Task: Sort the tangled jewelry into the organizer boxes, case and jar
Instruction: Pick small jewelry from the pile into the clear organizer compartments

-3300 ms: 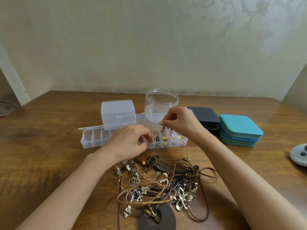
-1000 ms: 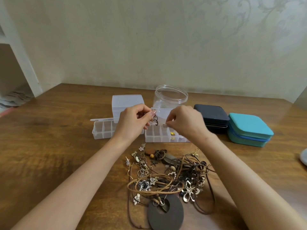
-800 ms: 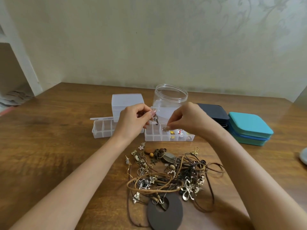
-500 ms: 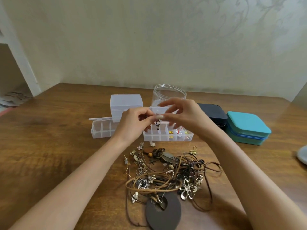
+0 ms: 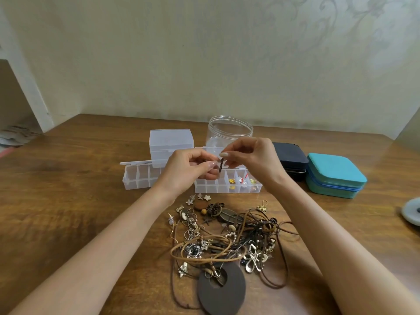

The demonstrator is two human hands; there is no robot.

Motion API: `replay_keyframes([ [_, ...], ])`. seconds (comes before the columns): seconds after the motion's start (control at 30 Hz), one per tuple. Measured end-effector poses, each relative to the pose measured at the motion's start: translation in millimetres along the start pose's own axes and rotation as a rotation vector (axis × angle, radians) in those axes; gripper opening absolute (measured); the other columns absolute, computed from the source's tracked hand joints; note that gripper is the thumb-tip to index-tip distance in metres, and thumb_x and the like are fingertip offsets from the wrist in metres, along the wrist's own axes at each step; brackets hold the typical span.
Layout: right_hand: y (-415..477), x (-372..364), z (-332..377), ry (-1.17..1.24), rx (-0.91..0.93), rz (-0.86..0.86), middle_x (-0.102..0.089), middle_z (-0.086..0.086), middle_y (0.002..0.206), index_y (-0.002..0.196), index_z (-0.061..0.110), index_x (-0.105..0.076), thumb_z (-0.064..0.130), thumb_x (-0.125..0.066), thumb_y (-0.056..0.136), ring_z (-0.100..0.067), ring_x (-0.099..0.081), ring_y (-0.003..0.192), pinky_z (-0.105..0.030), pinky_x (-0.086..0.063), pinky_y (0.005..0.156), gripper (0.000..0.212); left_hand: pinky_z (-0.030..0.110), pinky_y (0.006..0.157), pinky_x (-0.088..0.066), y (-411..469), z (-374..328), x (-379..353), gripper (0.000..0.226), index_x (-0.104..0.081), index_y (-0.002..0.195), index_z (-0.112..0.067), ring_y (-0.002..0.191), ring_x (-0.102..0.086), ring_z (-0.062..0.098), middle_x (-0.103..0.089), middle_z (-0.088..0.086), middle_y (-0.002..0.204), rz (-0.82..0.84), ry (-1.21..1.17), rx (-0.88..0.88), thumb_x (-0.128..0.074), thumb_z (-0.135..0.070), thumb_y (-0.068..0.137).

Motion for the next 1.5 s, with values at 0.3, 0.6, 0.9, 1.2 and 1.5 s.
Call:
replay_keyframes([
  [0.3, 1.7, 0.9, -9.9, -0.212, 0.047, -0.010, -0.071, -0.007, 0.078, 0.085, 0.002, -0.066, 0.005, -0.069, 0.085, -0.013, -0.070, 0.068, -0.021, -0.058, 0.068, 0.004, 0.016, 0.056, -0.049, 3.6, 5.0, 7.0, 0.010, -0.060, 0.087, -0.008, 0.057, -0.063, 0.001, -0.074, 0.002, 0.079, -0.190, 0.237, -0.100, -0.067, -0.013, 0.084],
  [0.6, 1.2, -8.4, -13.8, -0.489, 0.084, 0.150, -0.065, 0.003, 0.080, 0.088, 0.013, -0.068, 0.007, -0.066, 0.087, 0.001, -0.060, 0.068, -0.012, -0.052, 0.068, 0.006, 0.007, 0.062, -0.041, 4.3, 5.9, 2.5, 0.007, -0.065, 0.078, -0.016, 0.068, -0.056, -0.005, -0.064, -0.009, 0.072, -0.200, 0.336, -0.138, -0.072, -0.018, 0.080],
  [0.9, -4.3, -10.6, 0.6, -0.130, 0.057, 0.189, -0.072, -0.002, 0.085, 0.105, 0.013, -0.068, 0.010, -0.073, 0.080, -0.009, -0.070, 0.074, -0.020, -0.056, 0.070, 0.026, 0.013, 0.061, -0.051, 2.1, 4.4, -1.7, 0.012, -0.061, 0.088, -0.015, 0.070, -0.066, 0.004, -0.071, 0.003, 0.079, -0.209, 0.203, -0.072, -0.071, -0.014, 0.081],
  [1.2, -0.3, -8.9, -13.8, -0.292, 0.041, -0.021, -0.070, -0.001, 0.077, 0.095, 0.005, -0.074, 0.009, -0.071, 0.083, 0.000, -0.064, 0.060, -0.008, -0.050, 0.062, 0.013, 0.026, 0.063, -0.046, -2.8, -5.8, 11.6, 0.017, -0.058, 0.082, -0.023, 0.074, -0.060, 0.011, -0.064, -0.009, 0.076, -0.297, 0.900, -0.085, -0.064, -0.038, 0.086],
  [1.5, 0.4, -17.9, -21.1, -0.425, 0.001, 0.037, -0.065, 0.002, 0.078, 0.088, 0.010, -0.069, 0.004, -0.072, 0.080, -0.007, -0.063, 0.071, -0.018, -0.054, 0.070, 0.010, 0.029, 0.072, -0.044, -6.2, 7.9, 6.9, 0.032, -0.067, 0.089, -0.020, 0.089, -0.060, 0.015, -0.067, -0.004, 0.088, 0.078, 1.102, 0.234, -0.075, -0.046, 0.072],
])
Point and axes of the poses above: each hand's wrist, its own y-axis towards the middle knuckle, its own x-axis out of the back of the hand, z = x × y, the point moved 2 cm from there along y, towards the middle knuckle
